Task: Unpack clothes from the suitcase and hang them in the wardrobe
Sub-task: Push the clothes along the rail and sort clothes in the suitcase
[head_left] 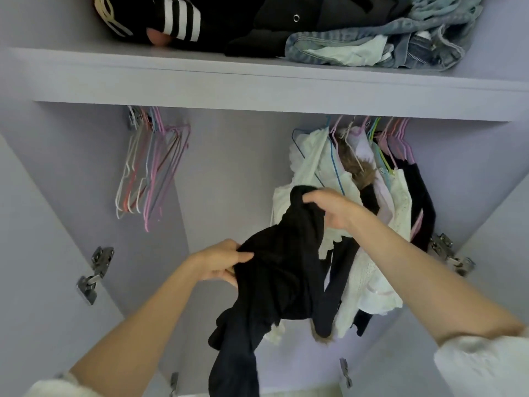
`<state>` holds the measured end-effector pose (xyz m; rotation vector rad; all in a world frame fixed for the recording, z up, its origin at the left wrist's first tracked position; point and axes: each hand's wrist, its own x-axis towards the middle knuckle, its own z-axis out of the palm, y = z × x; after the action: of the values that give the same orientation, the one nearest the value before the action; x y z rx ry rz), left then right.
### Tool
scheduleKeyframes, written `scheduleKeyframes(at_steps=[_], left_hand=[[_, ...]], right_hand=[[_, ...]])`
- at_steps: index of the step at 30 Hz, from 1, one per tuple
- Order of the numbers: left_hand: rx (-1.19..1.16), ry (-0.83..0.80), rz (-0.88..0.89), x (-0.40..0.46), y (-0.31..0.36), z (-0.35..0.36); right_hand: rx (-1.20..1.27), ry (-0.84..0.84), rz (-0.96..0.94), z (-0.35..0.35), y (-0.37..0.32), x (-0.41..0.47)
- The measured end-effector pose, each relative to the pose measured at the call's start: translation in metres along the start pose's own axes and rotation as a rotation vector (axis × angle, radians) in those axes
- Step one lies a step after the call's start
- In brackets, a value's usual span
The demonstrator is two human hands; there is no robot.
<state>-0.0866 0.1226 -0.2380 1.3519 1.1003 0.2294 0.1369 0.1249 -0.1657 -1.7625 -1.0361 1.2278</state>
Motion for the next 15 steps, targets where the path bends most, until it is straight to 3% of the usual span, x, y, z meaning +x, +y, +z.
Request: scheduleKeyframes(at_steps=[4, 7, 9, 12, 15], left_hand=[[-0.384, 0.169, 0.087, -0.004, 0.028, -0.016], [-0.574, 0.242, 0.139, -0.009, 0.055, -0.023], [-0.658, 0.242, 0.18, -0.015, 0.071, -0.026], [-0.71, 0.267, 0.294, -0.02, 0.089, -0.033], [-0.683, 0.318, 0.384, -0.016, 0.089, -0.044]], right_hand=[[-0.163, -0.215, 0.08, 0.02, 0.035, -0.004], [-0.309, -0.581, 0.101, 0.043, 0.054, -0.002], [-0.401, -0.734, 0.059, 0.059, 0.057, -0.005], [-0.274, -0.664, -0.104, 0.075, 0.052, -0.002], [0.11, -0.601, -0.03, 0.076, 0.037, 0.005]])
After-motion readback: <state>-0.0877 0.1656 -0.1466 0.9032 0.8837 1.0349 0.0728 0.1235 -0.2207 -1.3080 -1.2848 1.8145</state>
